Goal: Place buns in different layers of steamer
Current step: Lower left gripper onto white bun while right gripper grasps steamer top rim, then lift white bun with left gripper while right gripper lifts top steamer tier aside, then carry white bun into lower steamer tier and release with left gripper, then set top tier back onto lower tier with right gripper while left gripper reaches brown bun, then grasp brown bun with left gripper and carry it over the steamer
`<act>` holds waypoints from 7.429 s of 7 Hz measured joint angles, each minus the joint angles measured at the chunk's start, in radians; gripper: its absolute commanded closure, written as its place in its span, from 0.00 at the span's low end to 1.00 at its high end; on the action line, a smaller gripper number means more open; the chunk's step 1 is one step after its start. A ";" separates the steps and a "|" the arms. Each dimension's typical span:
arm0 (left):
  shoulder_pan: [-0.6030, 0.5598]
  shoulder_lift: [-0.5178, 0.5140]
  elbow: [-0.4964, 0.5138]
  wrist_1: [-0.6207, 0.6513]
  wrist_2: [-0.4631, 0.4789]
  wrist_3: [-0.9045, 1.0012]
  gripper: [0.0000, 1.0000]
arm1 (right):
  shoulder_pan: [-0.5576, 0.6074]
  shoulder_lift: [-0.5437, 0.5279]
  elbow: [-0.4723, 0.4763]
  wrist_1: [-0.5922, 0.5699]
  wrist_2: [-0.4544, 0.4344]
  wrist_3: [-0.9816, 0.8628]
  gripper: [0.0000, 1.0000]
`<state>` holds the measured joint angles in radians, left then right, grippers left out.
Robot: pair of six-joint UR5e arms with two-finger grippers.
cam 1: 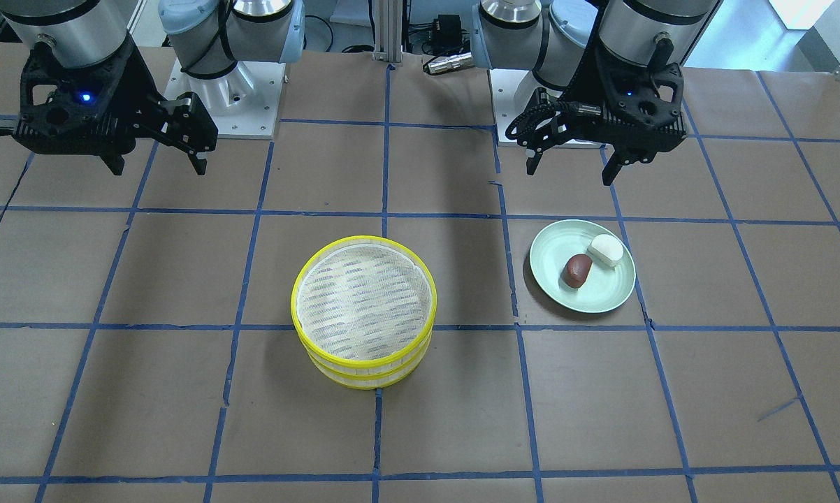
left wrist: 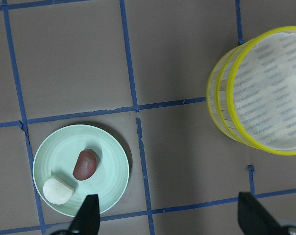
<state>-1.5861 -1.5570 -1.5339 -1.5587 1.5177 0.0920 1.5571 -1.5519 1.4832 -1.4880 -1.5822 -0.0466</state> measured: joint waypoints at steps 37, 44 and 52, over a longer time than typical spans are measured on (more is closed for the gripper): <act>-0.282 -0.475 -0.090 0.626 -0.136 -0.737 0.00 | -0.255 0.272 0.220 -0.440 -0.021 -0.227 0.95; 0.148 -0.201 -0.514 0.574 0.161 0.120 0.00 | 0.013 0.255 0.164 -0.398 0.039 0.227 0.95; 0.222 -0.224 -0.539 0.627 0.135 0.173 1.00 | 0.192 0.334 0.180 -0.471 0.034 0.408 0.94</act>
<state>-1.3642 -1.7807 -2.0731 -0.9319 1.6530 0.2649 1.7487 -1.2182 1.6629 -1.9593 -1.5486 0.3613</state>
